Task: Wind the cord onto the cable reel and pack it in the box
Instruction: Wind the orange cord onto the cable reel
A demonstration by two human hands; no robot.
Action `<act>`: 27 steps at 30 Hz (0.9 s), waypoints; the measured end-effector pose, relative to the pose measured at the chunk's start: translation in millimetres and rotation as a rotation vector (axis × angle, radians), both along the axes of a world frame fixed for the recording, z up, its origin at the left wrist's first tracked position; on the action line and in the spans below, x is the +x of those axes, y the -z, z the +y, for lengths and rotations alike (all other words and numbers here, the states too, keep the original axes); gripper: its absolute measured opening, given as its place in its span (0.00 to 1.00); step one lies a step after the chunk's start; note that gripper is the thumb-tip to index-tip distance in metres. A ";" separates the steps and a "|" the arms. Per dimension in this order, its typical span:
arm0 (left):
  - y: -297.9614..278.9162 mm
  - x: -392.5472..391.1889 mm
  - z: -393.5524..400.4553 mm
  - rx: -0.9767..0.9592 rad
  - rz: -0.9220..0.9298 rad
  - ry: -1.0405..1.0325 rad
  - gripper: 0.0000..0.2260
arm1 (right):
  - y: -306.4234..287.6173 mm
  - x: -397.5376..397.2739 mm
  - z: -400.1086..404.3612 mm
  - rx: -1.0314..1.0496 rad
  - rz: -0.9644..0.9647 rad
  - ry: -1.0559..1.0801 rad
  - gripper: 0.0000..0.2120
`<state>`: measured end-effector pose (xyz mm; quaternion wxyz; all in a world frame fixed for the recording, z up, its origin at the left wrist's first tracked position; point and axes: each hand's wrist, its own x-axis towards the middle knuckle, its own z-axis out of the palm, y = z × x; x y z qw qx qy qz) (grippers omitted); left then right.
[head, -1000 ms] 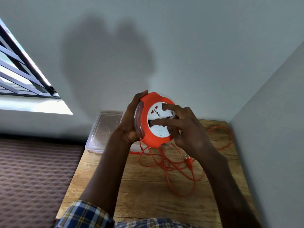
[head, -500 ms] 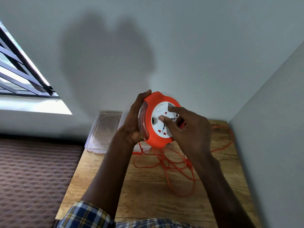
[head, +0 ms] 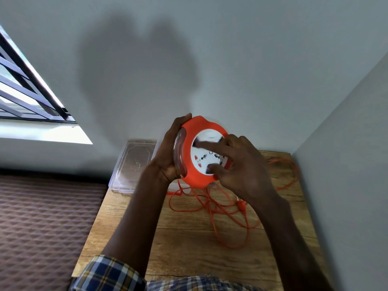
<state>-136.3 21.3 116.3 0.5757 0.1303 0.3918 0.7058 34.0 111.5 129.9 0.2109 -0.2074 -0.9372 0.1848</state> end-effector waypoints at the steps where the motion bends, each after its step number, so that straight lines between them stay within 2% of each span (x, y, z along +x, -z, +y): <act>1: -1.5 1.0 0.9 0.008 0.008 -0.009 0.22 | -1.9 -1.2 -4.0 -0.045 0.034 0.066 0.28; 3: -4.7 4.7 3.4 0.014 0.010 -0.012 0.22 | -6.0 -5.1 -12.3 -0.129 0.122 0.207 0.31; 6: -4.8 7.4 5.9 0.028 0.002 -0.018 0.23 | -8.0 -8.9 -18.7 -0.092 0.129 0.289 0.31; 9: -7.0 7.8 4.1 0.038 0.000 -0.006 0.25 | -7.1 -5.0 -13.8 -0.070 0.231 0.238 0.24; 12: -7.9 5.1 2.2 0.041 0.007 -0.015 0.25 | -1.0 -0.6 -0.8 0.000 0.213 0.035 0.16; 15: -8.1 3.8 0.2 0.044 -0.006 -0.029 0.25 | 1.2 3.4 8.2 -0.033 0.127 -0.115 0.23; 20: -3.1 0.1 -1.4 0.030 -0.001 -0.034 0.25 | -1.8 1.3 2.8 -0.038 0.009 -0.166 0.30; 25: -2.5 1.9 -0.6 0.010 0.010 -0.026 0.26 | 1.0 0.2 1.1 0.091 0.038 -0.082 0.31; 27: -4.5 3.2 -1.0 0.014 0.022 -0.004 0.24 | 1.0 0.5 -3.0 0.038 0.040 0.002 0.28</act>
